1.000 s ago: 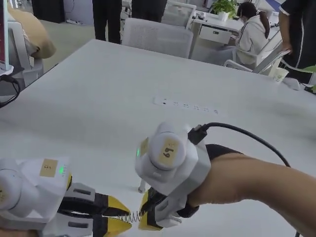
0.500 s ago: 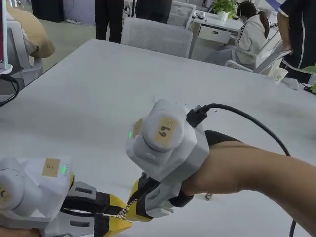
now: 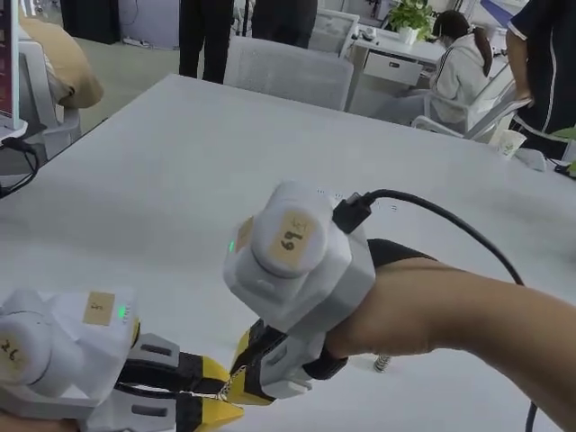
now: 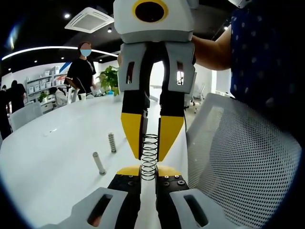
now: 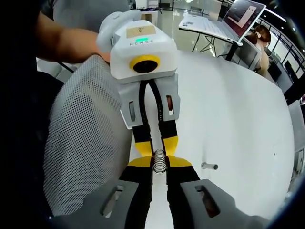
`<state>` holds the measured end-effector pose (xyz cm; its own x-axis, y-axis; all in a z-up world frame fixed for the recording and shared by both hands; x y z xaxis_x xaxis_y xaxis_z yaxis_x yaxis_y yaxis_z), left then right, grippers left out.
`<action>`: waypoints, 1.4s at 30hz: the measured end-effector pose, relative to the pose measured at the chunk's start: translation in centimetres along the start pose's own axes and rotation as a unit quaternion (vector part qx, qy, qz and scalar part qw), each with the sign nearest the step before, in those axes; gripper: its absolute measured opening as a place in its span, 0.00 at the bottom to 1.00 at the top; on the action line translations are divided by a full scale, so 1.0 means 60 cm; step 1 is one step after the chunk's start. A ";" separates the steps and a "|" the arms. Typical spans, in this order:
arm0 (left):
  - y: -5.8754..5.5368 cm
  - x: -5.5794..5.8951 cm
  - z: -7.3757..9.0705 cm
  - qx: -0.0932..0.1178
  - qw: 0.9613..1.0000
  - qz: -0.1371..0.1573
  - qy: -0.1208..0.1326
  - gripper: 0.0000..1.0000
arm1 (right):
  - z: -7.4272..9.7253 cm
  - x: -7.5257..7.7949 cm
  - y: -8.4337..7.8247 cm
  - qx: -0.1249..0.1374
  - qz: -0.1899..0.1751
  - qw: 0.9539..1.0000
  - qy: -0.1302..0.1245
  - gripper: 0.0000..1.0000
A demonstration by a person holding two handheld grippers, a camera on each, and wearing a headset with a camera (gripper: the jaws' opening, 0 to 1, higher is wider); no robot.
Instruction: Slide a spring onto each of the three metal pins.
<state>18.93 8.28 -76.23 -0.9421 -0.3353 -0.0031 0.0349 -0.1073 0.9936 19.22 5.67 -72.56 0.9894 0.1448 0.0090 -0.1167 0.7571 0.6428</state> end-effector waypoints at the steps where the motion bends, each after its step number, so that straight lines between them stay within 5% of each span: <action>1: 0.000 0.000 0.000 0.000 1.000 0.000 0.000 0.03 | 0.000 0.000 0.000 0.000 0.001 1.000 0.000 0.08; 23: -0.008 -0.003 0.005 -0.001 1.000 0.003 0.012 0.13 | 0.006 0.013 -0.001 -0.006 0.002 1.000 -0.014 0.08; 42: -0.016 -0.028 0.021 0.005 0.998 -0.006 0.066 0.48 | 0.045 0.042 -0.013 -0.011 -0.014 0.999 -0.043 0.08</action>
<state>20.04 10.13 -77.04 -0.8902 -0.4546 -0.0296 0.0200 -0.1039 0.9944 22.06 3.71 -70.99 0.9959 0.0695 0.0579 -0.0904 0.7737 0.6271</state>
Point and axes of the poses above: the centre of the closed fingertips' face, and the gripper's own axes: z roughly backward along the fingers, x roughly to its right, y roughly out of its top, the point moved 4 cm from there along z, roughly backward along the fingers, and after that the axes turned 14 degrees about x, right-handed, at the moved point
